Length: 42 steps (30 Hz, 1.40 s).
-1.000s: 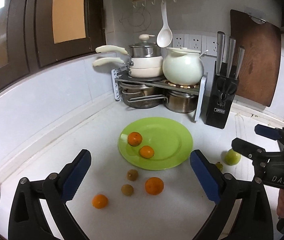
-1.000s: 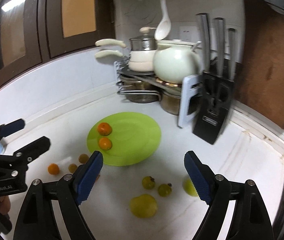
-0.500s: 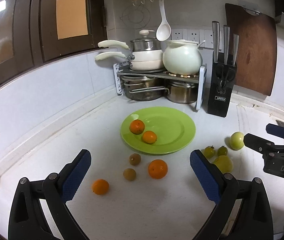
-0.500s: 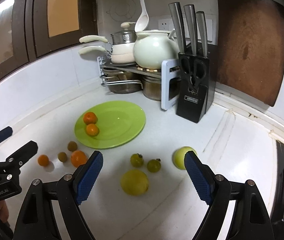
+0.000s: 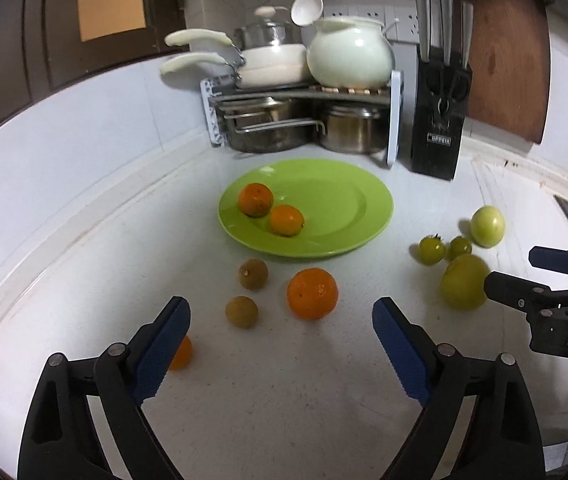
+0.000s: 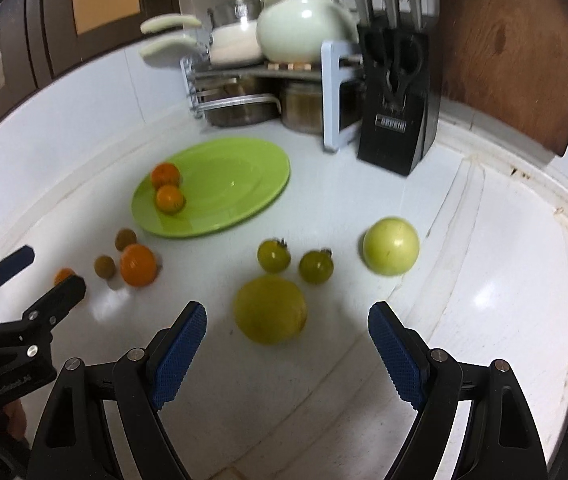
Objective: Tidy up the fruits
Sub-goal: 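Grasp an orange with the left tool while the right tool grasps a large pale green fruit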
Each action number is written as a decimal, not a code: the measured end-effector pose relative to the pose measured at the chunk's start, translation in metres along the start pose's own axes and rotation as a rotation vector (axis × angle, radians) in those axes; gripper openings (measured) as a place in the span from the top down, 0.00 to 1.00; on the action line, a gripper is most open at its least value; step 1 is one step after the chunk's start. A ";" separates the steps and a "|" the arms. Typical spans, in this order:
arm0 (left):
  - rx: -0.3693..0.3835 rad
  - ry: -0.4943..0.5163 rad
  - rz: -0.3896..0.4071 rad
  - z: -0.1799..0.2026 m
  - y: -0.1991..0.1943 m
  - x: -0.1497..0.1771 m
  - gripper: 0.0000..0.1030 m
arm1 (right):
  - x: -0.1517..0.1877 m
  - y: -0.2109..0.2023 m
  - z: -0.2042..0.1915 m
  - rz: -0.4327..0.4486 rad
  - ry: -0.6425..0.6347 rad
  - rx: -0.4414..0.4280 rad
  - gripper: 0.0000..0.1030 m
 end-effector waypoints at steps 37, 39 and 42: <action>0.058 0.088 -0.149 0.022 0.067 0.017 0.61 | 0.001 0.049 -0.013 -0.074 -0.093 -0.053 0.49; 0.056 0.082 -0.149 0.021 0.066 0.017 0.61 | 0.001 0.049 -0.013 -0.075 -0.090 -0.055 0.49; 0.056 0.077 -0.147 0.020 0.064 0.017 0.61 | 0.001 0.050 -0.014 -0.075 -0.094 -0.053 0.50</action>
Point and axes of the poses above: each gripper's, at about its wrist camera, not at the fingertips, and y roughly the way its jaws point, z to its right, x to its underside, the point moved 9 cm from there along y, roughly the way its jaws point, and after that the axes turned 15 degrees about -y, right-handed, at the moved point
